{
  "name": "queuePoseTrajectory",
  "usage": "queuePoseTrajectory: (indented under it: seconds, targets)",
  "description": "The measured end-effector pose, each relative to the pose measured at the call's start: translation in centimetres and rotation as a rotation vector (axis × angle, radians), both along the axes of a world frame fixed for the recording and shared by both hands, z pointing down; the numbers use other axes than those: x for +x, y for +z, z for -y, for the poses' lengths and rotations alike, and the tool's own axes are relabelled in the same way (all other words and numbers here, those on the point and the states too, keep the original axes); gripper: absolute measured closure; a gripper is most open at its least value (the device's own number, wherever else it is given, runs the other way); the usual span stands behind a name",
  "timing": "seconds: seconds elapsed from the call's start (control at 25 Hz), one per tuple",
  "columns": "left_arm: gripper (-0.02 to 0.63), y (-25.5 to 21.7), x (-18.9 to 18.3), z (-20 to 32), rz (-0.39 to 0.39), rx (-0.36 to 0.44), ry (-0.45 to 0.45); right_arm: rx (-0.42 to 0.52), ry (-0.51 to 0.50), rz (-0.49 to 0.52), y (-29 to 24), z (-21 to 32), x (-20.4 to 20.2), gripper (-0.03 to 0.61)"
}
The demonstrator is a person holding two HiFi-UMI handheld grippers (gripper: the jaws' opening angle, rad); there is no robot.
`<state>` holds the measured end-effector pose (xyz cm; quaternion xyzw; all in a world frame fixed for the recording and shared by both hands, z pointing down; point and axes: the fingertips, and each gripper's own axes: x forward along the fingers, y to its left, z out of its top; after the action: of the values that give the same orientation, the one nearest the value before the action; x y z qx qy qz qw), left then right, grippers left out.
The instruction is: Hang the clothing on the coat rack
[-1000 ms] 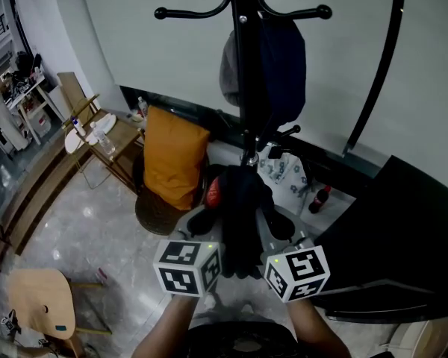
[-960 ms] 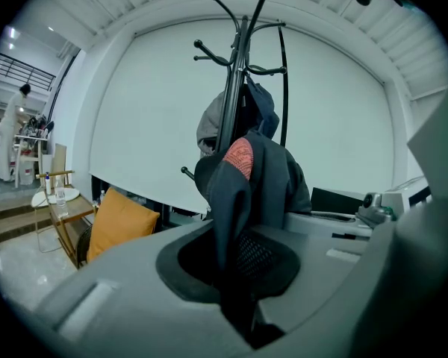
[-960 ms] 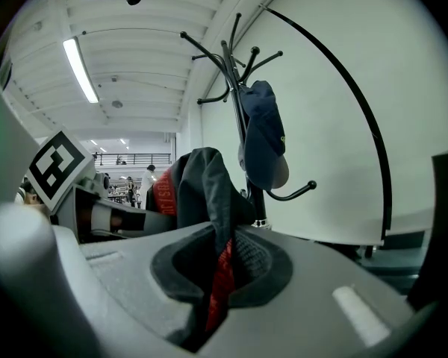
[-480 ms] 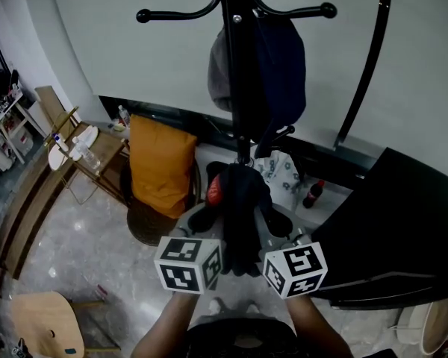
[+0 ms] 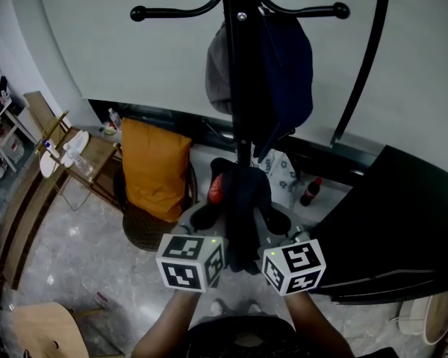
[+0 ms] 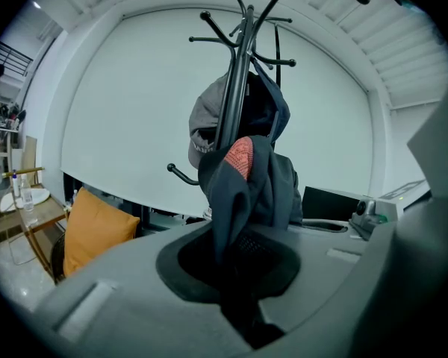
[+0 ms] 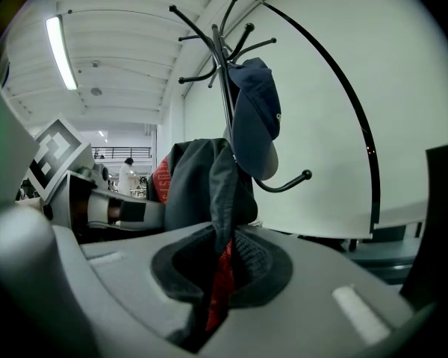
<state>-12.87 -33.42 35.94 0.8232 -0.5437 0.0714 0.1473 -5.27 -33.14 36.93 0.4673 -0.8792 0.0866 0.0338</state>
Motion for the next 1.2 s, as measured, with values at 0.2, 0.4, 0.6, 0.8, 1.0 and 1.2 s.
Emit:
queuePoseTrajectory:
  seconds: [0.2, 0.4, 0.6, 0.8, 1.0, 1.2]
  targets:
    - [0.578, 0.3, -0.1, 0.8, -0.004, -0.002, 0.010, -0.008, 0.003, -0.007, 0.4, 0.9, -0.5, 0.557]
    - [0.580, 0.6, -0.2, 1.4, -0.008, -0.008, 0.016, -0.018, 0.003, -0.010, 0.8, 1.6, -0.9, 0.557]
    - [0.580, 0.7, -0.3, 2.2, -0.010, -0.010, 0.021, -0.023, -0.003, -0.013, 1.1, 2.3, -1.3, 0.557]
    - [0.580, 0.8, -0.4, 3.0, -0.011, -0.007, 0.029, -0.023, 0.001, -0.012, 1.1, 3.2, -1.5, 0.557]
    - [0.578, 0.7, -0.3, 3.8, -0.012, -0.003, 0.041, -0.020, -0.002, -0.011, 1.0, 3.7, -1.9, 0.557]
    - [0.580, 0.7, -0.1, 4.3, -0.013, 0.002, 0.059, -0.018, 0.000, -0.010, 1.0, 4.3, -2.2, 0.557]
